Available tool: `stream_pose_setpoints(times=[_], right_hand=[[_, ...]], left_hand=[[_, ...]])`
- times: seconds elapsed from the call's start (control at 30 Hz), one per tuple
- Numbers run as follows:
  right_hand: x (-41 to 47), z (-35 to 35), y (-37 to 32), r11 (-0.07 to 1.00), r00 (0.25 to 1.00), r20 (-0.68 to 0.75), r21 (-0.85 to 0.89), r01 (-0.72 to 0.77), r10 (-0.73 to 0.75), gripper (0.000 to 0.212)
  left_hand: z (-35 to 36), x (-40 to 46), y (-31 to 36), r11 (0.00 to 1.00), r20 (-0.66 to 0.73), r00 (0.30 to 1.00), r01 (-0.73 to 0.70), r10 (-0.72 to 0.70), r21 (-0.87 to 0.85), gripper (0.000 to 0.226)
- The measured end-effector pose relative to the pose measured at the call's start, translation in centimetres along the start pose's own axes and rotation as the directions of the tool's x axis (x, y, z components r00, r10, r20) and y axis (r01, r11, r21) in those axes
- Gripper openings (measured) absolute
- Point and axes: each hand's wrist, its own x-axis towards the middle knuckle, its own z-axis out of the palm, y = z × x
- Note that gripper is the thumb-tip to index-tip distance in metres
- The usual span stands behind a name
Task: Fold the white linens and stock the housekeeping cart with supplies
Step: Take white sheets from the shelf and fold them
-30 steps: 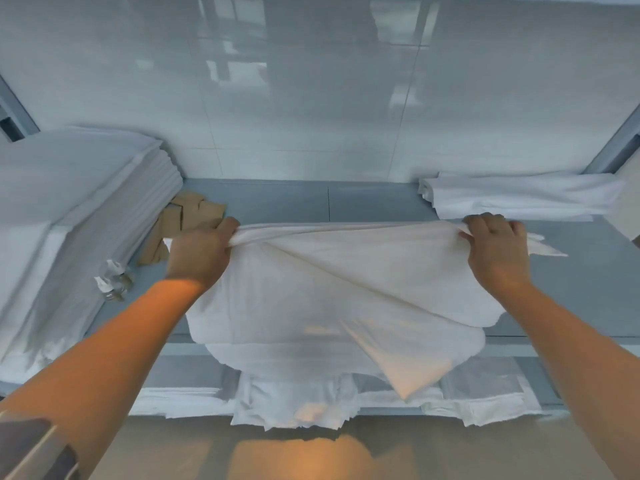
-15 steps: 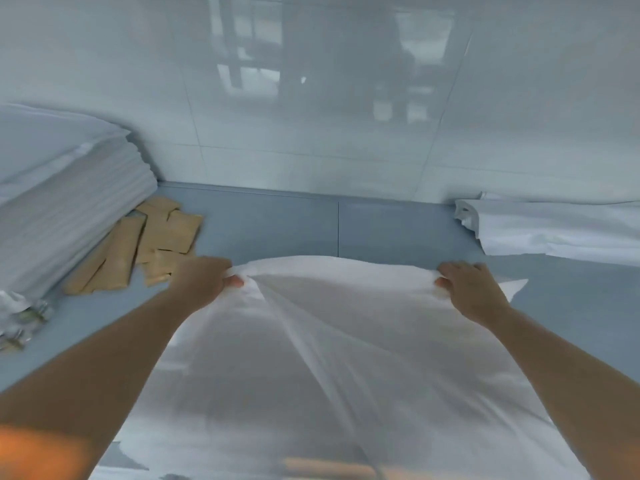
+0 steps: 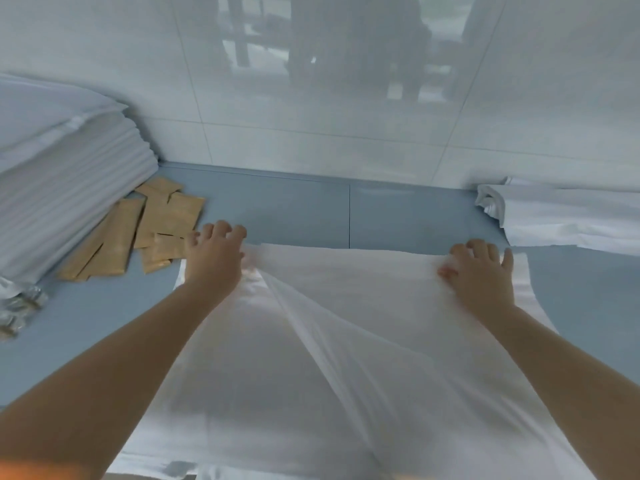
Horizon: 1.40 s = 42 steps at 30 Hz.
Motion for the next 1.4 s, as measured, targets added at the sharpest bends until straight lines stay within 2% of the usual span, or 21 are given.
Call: stream_pose_setpoints(times=[0.03,0.1,0.13,0.17,0.2,0.27,0.33,0.5,0.63,0.67,0.73,0.83,0.9,0.97,1.07,1.17,1.23,1.3,1.4], right_hand=[[-0.7,-0.2,-0.7,0.998,0.999,-0.037,0.063,0.031,-0.028,0.033],[-2.4,-0.7,-2.8,0.972,0.984,-0.098,0.168,0.162,-0.147,0.033],[-3.2,-1.0,-4.2,0.941,0.969,-0.091,0.235,0.244,-0.228,0.033],[-4.1,-1.2,-5.7,0.899,0.947,-0.044,0.305,0.315,-0.317,0.033],[-4.9,-1.2,-7.2,0.859,0.914,0.028,0.355,0.37,-0.405,0.036],[-6.0,-0.8,-9.4,0.832,0.843,0.172,0.347,0.433,-0.511,0.045],[-6.2,-0.2,-9.6,0.869,0.836,0.26,0.26,0.42,-0.482,0.051],[-6.1,0.1,-3.7,0.977,0.901,0.379,0.102,0.185,-0.21,0.057],[-7.2,-1.2,-0.8,0.999,0.877,0.479,0.047,0.01,-0.031,0.058],[-7.5,-1.8,-1.1,0.999,0.867,0.499,0.049,-0.019,-0.008,0.058],[-9.2,-3.1,-2.7,0.993,0.875,0.484,0.116,-0.037,-0.024,0.059],[-13.9,-4.9,-6.1,0.966,0.952,0.267,0.245,0.082,-0.149,0.067],[-17.4,-5.7,-8.0,0.96,0.958,0.186,0.218,0.174,-0.216,0.084],[-20.6,-5.7,-9.0,0.959,0.949,0.184,0.17,0.226,-0.256,0.098],[-24.0,-5.3,-9.2,0.968,0.959,0.175,0.149,0.2,-0.225,0.104],[-25.5,-5.5,-9.2,0.981,0.969,0.181,0.129,0.147,-0.169,0.1],[-26.2,-5.6,-8.9,0.982,0.966,0.181,0.086,0.17,-0.183,0.096],[-27.1,-5.7,-8.3,0.986,0.969,0.178,0.025,0.167,-0.169,0.096],[-28.2,-5.6,-7.3,0.996,0.98,0.183,-0.031,0.088,-0.081,0.098]], left_hand=[[-0.2,-0.9,1.1,0.997,-0.1,0.993,-0.063,0.058,-0.052,0.03],[-1.0,-2.6,3.3,0.952,-0.285,0.938,-0.252,0.196,-0.174,0.027],[-1.4,-3.3,4.5,0.912,-0.279,0.922,-0.337,0.269,-0.235,0.025],[-1.7,-3.9,5.7,0.868,-0.186,0.917,-0.396,0.354,-0.3,0.032],[-1.9,-4.5,7.0,0.839,-0.036,0.897,-0.426,0.441,-0.337,0.042],[-1.1,-5.6,8.7,0.838,0.191,0.832,-0.455,0.52,-0.3,0.052],[0.1,-6.3,8.8,0.867,0.242,0.841,-0.422,0.483,-0.264,0.054],[0.8,-6.7,7.3,0.936,0.231,0.914,-0.289,0.332,-0.204,0.057],[-0.2,-8.2,7.1,0.961,0.298,0.926,-0.169,0.231,-0.218,0.062],[-0.6,-8.8,7.1,0.952,0.31,0.913,-0.194,0.264,-0.238,0.065],[-1.6,-10.3,7.6,0.9,0.287,0.861,-0.353,0.42,-0.257,0.072],[-2.7,-11.8,9.4,0.776,0.226,0.744,-0.579,0.629,-0.251,0.085],[-3.2,-12.8,10.6,0.703,0.209,0.671,-0.669,0.711,-0.242,0.093],[-3.5,-14.2,11.5,0.634,0.213,0.597,-0.727,0.773,-0.264,0.098],[-3.4,-16.1,12.4,0.537,0.22,0.493,-0.804,0.842,-0.254,0.093],[-3.6,-17.2,13.3,0.523,0.207,0.484,-0.824,0.85,-0.22,0.087],[-4.0,-17.9,13.8,0.526,0.203,0.489,-0.824,0.848,-0.21,0.078],[-4.2,-18.5,14.6,0.542,0.187,0.51,-0.813,0.84,-0.215,0.069],[-4.5,-19.7,16.0,0.569,0.203,0.535,-0.8,0.82,-0.19,0.063]])
